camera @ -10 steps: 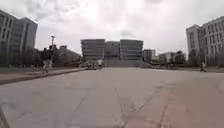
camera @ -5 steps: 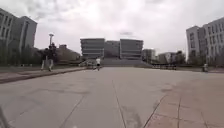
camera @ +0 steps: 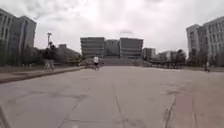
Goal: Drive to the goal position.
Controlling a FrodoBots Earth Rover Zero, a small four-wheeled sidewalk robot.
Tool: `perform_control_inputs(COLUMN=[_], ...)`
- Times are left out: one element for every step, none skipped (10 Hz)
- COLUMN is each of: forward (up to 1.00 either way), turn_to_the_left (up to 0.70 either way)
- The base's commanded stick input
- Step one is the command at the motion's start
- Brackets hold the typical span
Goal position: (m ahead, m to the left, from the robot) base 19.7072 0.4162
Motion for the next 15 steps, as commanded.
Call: perform_control_inputs(forward=[0.70,0.70,0.70,0.70,0.70,0.70,0.70,0.70,0.70,0.70,0.70,0.70,0.70,0.70,0.70], turn_to_the_left=[0.00,0.00,0.00,0.00,0.00,0.00,0.00,0.00,0.00,0.00,0.00,0.00,0.00,0.00,0.00])
